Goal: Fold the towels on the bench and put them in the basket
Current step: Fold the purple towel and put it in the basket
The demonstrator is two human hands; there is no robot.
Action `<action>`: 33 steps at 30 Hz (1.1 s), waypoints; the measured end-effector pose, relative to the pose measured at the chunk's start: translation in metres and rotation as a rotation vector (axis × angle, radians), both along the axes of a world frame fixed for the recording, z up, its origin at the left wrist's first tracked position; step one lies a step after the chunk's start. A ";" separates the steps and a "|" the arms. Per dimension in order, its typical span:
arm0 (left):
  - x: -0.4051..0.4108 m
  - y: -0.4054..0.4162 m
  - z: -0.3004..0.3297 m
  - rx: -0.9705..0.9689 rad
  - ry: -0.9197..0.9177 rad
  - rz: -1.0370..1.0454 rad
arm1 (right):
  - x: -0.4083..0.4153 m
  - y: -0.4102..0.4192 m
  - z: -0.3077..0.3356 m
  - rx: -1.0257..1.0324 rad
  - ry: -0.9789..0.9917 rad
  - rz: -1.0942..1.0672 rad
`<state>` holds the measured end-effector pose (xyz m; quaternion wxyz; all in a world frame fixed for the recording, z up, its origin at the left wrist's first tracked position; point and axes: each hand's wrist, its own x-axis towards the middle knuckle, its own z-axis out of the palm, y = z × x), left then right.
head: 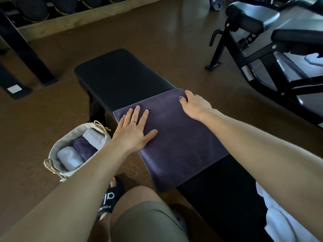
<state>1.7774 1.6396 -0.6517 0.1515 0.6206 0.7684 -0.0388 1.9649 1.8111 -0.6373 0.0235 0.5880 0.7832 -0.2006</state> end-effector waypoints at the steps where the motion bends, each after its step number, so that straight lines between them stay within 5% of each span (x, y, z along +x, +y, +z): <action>1: 0.001 0.000 0.000 -0.007 0.005 0.001 | -0.001 -0.001 0.002 0.021 0.001 -0.012; 6: -0.001 0.001 0.003 -0.022 0.001 0.001 | 0.014 -0.018 -0.015 0.202 -0.067 0.152; 10: 0.007 -0.007 0.006 0.028 0.032 0.031 | 0.038 -0.026 -0.009 0.199 -0.164 -0.021; 13: 0.022 -0.013 0.017 0.053 0.042 0.084 | 0.035 -0.081 -0.003 0.356 0.018 0.277; 17: 0.043 -0.031 0.029 0.087 -0.047 0.191 | 0.050 -0.141 -0.018 0.230 0.027 0.555; 21: 0.047 -0.053 0.032 0.146 -0.378 0.520 | 0.073 -0.125 -0.017 0.289 0.000 0.170; 26: 0.057 -0.069 0.024 0.013 -1.101 0.882 | 0.106 -0.102 0.008 0.171 -0.079 -0.121; 33: 0.053 -0.074 0.010 -0.125 -1.168 0.913 | 0.135 -0.090 0.021 0.045 0.058 -0.291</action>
